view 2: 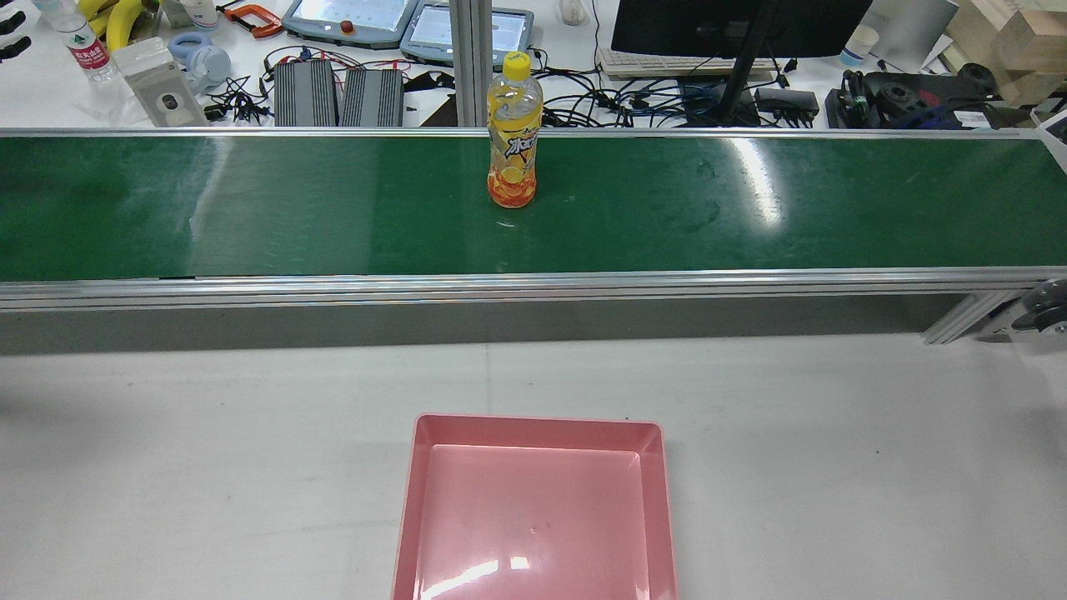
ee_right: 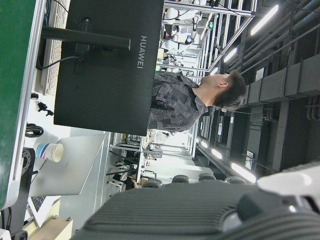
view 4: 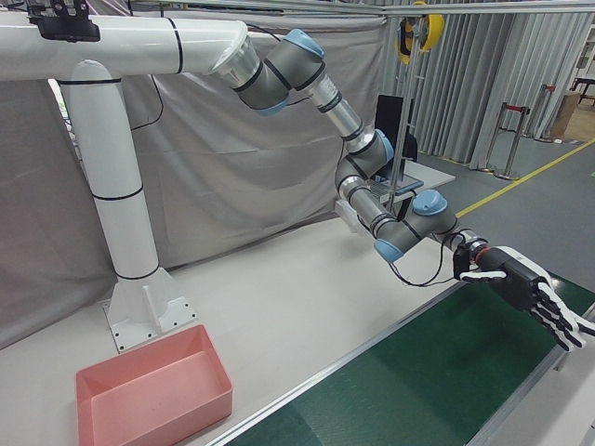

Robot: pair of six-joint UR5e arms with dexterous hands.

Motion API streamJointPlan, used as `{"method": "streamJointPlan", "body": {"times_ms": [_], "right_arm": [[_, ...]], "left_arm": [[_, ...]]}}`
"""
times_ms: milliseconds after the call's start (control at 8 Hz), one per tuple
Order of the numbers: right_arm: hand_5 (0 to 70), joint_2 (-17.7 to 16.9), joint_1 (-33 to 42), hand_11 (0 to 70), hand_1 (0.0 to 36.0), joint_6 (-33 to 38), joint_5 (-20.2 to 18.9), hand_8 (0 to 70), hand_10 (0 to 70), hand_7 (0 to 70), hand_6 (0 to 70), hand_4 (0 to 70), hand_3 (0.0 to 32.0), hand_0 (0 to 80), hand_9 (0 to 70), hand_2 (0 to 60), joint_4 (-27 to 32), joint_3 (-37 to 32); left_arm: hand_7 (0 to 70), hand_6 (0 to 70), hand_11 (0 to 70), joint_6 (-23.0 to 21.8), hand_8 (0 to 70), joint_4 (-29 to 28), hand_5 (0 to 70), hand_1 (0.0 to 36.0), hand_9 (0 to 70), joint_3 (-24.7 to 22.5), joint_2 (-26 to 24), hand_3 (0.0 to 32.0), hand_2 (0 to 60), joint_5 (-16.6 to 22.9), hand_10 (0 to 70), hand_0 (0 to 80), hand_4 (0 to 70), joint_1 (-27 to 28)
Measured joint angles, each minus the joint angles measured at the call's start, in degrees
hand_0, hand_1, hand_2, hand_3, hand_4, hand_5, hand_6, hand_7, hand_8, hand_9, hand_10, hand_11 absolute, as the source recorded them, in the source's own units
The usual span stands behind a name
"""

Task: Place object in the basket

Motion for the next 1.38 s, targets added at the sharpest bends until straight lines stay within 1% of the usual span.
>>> {"method": "streamJointPlan", "body": {"times_ms": [250,375,625,875,1000,1375], "right_arm": [[0.0,0.01,0.0,0.0,0.0,-0.03,0.0,0.0,0.0,0.0,0.0,0.0,0.0,0.0,0.0,0.0,0.0,0.01],[0.0,0.02,0.0,0.0,0.0,-0.03,0.0,0.0,0.0,0.0,0.0,0.0,0.0,0.0,0.0,0.0,0.0,0.02],[0.0,0.0,0.0,0.0,0.0,-0.01,0.0,0.0,0.0,0.0,0.0,0.0,0.0,0.0,0.0,0.0,0.0,0.02],[0.0,0.01,0.0,0.0,0.0,0.0,0.0,0.0,0.0,0.0,0.0,0.0,0.0,0.0,0.0,0.0,0.0,0.03],[0.0,0.01,0.0,0.0,0.0,0.0,0.0,0.0,0.0,0.0,0.0,0.0,0.0,0.0,0.0,0.0,0.0,0.02],[0.0,0.0,0.0,0.0,0.0,-0.02,0.0,0.0,0.0,0.0,0.0,0.0,0.0,0.0,0.0,0.0,0.0,0.0]], "left_arm": [[0.0,0.0,10.7,0.04,5.9,0.37,12.9,9.2,10.0,-0.65,-0.13,0.0,0.0,0.06,6.5,50.9,18.4,0.65],[0.0,0.0,11.0,0.33,6.1,1.31,12.6,8.9,10.1,-1.18,-0.35,0.0,0.0,0.08,6.7,50.7,18.0,0.98],[0.0,0.0,11.2,0.81,5.8,3.13,12.5,8.5,9.9,-1.58,-1.2,0.0,0.0,0.08,6.9,50.4,17.8,3.33],[0.0,0.0,12.5,1.58,6.5,5.3,13.3,8.1,11.3,-1.64,-4.14,0.0,0.0,0.09,7.9,49.8,18.0,5.74],[0.0,0.0,12.7,1.77,5.8,5.78,12.8,8.2,10.3,-1.65,-5.53,0.0,0.0,0.09,8.0,49.9,17.6,7.11],[0.0,0.0,13.3,1.85,6.0,6.15,13.9,7.7,10.8,-2.04,-8.97,0.0,0.0,0.09,8.4,49.5,17.2,10.78]]}}
